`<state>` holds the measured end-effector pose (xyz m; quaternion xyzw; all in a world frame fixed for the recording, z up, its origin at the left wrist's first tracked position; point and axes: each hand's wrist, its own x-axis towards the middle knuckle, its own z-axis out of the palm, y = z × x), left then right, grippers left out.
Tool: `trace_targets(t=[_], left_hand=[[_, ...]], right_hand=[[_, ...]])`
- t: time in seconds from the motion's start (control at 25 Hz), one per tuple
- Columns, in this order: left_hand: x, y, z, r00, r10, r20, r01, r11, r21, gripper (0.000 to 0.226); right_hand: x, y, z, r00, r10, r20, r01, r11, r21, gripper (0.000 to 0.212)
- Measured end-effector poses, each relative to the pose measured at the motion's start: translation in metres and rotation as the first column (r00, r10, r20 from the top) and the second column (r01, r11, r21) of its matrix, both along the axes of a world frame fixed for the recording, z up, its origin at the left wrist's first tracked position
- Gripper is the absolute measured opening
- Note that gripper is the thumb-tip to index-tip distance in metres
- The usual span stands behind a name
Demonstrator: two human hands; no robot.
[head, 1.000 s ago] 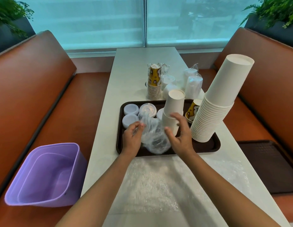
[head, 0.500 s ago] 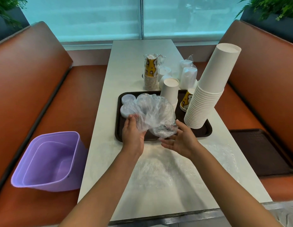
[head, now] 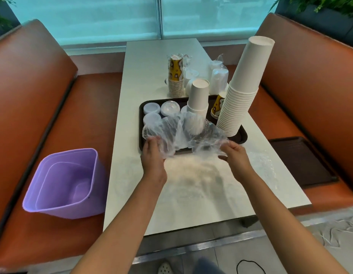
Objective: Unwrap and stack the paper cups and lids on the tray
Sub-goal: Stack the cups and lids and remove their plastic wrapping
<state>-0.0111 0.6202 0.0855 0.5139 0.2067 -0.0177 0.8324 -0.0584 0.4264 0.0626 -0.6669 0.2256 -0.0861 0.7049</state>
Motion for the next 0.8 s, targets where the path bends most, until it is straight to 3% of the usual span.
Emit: trace_targets(t=[0.08, 0.16, 0.24, 0.4, 0.52, 0.6, 0.68, 0.8], left_hand=[[0.0, 0.014, -0.004, 0.979, 0.198, 0.053, -0.205, 0.958, 0.199, 0.025], [0.004, 0.039, -0.004, 0.927, 0.349, 0.137, -0.368, 0.916, 0.159, 0.031], [0.006, 0.059, -0.003, 0.912, 0.379, 0.153, -0.398, 0.911, 0.113, 0.034], [-0.019, 0.051, 0.013, 0.992, 0.088, 0.088, -0.094, 0.993, 0.068, 0.028], [-0.041, 0.04, 0.022, 0.978, -0.162, 0.13, 0.154, 0.986, 0.068, 0.02], [-0.057, 0.038, 0.02, 0.959, -0.23, 0.163, 0.21, 0.969, 0.131, 0.033], [-0.075, 0.035, 0.017, 0.944, -0.258, 0.205, 0.224, 0.959, 0.177, 0.04], [-0.098, 0.027, 0.018, 0.937, -0.25, 0.245, 0.19, 0.95, 0.247, 0.045]], right_hand=[[-0.012, -0.022, 0.004, 0.981, -0.191, 0.013, 0.192, 0.98, -0.056, 0.026], [-0.025, -0.055, 0.008, 0.942, -0.333, 0.033, 0.334, 0.942, -0.021, 0.027], [-0.035, -0.084, 0.012, 0.93, -0.367, 0.041, 0.368, 0.928, -0.062, 0.027], [-0.051, -0.11, 0.017, 0.972, -0.235, -0.025, 0.231, 0.967, -0.11, 0.021], [-0.061, -0.12, 0.016, 0.976, -0.201, -0.088, 0.196, 0.979, -0.062, 0.015], [-0.071, -0.123, 0.017, 0.969, -0.176, -0.175, 0.173, 0.984, -0.029, 0.012], [-0.083, -0.128, 0.018, 0.954, -0.087, -0.288, 0.117, 0.989, 0.091, 0.038], [-0.094, -0.128, 0.016, 0.972, -0.065, -0.224, 0.158, 0.891, 0.425, 0.027]])
